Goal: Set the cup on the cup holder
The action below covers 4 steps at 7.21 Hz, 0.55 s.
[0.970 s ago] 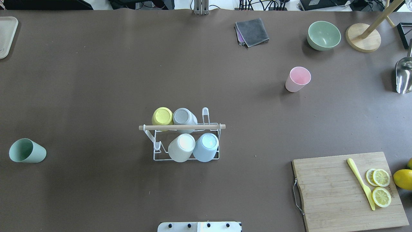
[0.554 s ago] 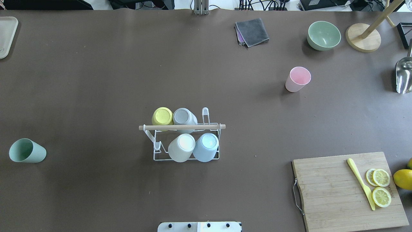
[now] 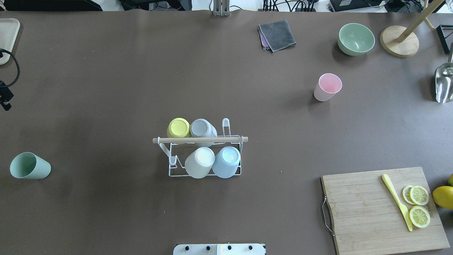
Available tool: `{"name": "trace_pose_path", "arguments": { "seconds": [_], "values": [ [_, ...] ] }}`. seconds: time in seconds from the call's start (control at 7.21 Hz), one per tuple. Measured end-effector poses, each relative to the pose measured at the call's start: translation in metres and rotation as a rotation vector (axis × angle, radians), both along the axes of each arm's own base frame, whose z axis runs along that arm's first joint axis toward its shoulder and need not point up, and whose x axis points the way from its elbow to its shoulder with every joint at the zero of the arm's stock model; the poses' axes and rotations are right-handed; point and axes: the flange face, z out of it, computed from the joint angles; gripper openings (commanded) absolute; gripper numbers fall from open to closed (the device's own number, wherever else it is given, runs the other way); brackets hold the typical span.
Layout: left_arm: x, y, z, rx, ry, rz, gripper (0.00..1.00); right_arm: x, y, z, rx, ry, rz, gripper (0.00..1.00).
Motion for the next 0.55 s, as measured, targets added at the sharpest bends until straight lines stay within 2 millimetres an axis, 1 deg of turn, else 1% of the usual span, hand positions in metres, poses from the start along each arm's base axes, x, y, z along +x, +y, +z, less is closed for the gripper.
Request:
{"name": "trace_pose_path", "arguments": {
  "seconds": [0.14, 0.28, 0.42, 0.55],
  "values": [
    [0.010, -0.001, -0.006, -0.009, -0.012, 0.017, 0.98, -0.029, -0.013, -0.022, -0.002, -0.013, -0.008, 1.00],
    [0.019, -0.002, -0.011, -0.006, -0.034, 0.038, 0.98, -0.063, -0.026, -0.042, 0.006, -0.015, -0.034, 1.00],
    [0.033, -0.005, -0.016, -0.009, -0.063, 0.066, 0.98, -0.098, -0.037, -0.060, 0.022, -0.004, -0.062, 1.00],
    [0.051, -0.007, -0.020, -0.029, -0.102, 0.102, 0.98, -0.130, -0.044, -0.077, 0.033, 0.009, -0.082, 1.00]
  ]
}}
